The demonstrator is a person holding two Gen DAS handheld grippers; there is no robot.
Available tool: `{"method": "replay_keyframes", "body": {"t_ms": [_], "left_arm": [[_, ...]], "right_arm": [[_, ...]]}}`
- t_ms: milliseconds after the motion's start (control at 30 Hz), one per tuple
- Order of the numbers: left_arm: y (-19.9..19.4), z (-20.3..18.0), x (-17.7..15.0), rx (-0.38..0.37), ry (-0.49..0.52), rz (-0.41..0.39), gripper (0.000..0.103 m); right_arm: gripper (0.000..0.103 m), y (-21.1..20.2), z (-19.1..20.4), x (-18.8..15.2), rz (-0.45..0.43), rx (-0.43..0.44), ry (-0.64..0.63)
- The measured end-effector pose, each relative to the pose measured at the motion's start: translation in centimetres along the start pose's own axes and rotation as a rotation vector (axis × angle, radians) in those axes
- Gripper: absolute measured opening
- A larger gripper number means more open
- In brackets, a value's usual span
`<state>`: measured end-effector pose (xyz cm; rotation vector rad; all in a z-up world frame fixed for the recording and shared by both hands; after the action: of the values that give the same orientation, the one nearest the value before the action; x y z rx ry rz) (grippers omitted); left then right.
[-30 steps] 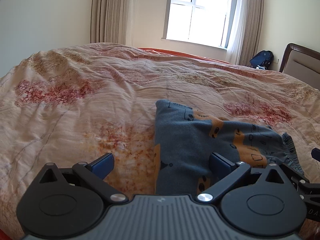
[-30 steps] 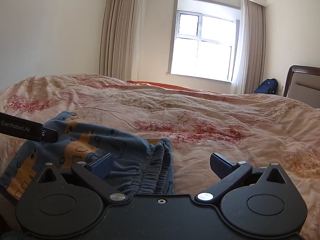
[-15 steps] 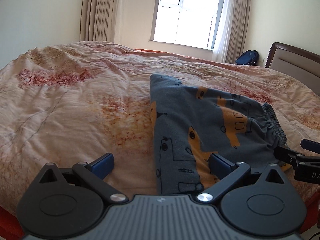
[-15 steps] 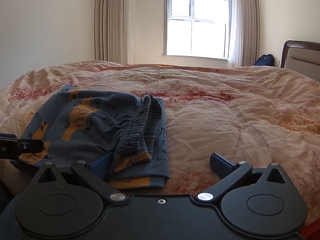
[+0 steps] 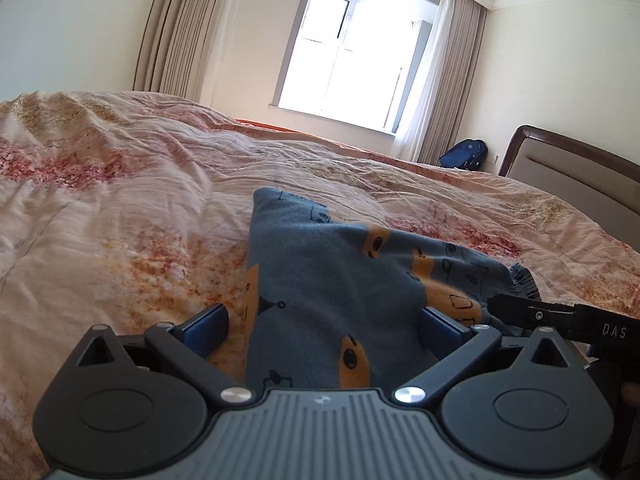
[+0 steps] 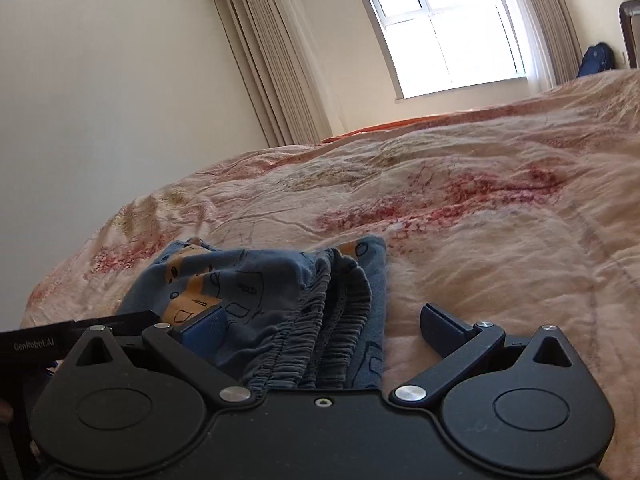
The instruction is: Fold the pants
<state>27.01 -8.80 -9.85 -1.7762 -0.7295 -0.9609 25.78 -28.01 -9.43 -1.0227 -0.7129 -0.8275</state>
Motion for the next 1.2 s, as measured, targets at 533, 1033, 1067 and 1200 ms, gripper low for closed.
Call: {"method": "replay_keyframes", "body": {"t_ms": [533,1033,1067,1200], "left_arm": [[-0.6,0.6,0.0,-0.002,-0.037,-0.016,0.103],[-0.9,1.5,0.5,-0.04,-0.133,-0.027,0.102],[-0.9,1.5,0.5,-0.044,-0.137,-0.025,0.102],[-1.2,1.9,0.7,-0.06,-0.179,-0.023,0.102]], "right_arm": [[0.103,-0.2,0.2,-1.7,-0.09,-0.022,-0.017],[0.103,-0.3,0.4,-2.0,-0.102,-0.051,-0.026],[0.103,-0.3,0.3,-2.0,-0.101,-0.052,-0.026],[0.102,-0.4,0.4,-2.1,-0.092,-0.054,-0.024]]}}
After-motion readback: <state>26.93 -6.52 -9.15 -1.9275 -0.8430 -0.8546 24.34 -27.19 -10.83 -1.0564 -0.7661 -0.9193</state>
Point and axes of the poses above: each gripper's, at about its wrist camera, not at the fingertips, and y roughly the way its jaws point, z to its left, x to its top, the point moved 10 cm from there along y, roughly the way its jaws point, and after that the axes turned 1 degree about -y, right-handed, at the moved point
